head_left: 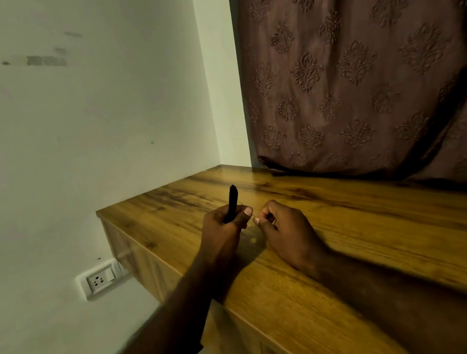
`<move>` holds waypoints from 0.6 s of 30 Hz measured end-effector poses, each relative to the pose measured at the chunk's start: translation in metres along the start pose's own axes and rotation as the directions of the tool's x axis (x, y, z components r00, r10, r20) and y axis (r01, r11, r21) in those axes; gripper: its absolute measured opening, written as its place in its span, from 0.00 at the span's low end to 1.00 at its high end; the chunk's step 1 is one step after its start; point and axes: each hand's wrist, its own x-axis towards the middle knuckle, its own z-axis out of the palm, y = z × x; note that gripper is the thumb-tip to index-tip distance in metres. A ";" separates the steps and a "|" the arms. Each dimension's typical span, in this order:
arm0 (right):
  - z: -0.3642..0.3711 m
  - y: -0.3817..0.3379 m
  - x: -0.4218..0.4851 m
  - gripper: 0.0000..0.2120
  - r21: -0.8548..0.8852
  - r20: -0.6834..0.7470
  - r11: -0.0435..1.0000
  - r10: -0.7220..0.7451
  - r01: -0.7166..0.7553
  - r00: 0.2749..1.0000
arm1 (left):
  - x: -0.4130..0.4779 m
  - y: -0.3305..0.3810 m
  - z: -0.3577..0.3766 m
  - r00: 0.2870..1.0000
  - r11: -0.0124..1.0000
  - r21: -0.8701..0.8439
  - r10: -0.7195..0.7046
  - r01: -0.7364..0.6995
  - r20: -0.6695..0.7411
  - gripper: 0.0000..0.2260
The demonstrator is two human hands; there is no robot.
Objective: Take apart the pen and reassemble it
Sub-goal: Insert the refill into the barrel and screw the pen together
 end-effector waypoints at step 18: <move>-0.026 -0.019 0.023 0.08 0.533 -0.054 0.816 0.297 -0.223 0.953 | -0.004 -0.002 0.004 0.996 0.980 0.182 0.086 -0.080 -0.021 0.14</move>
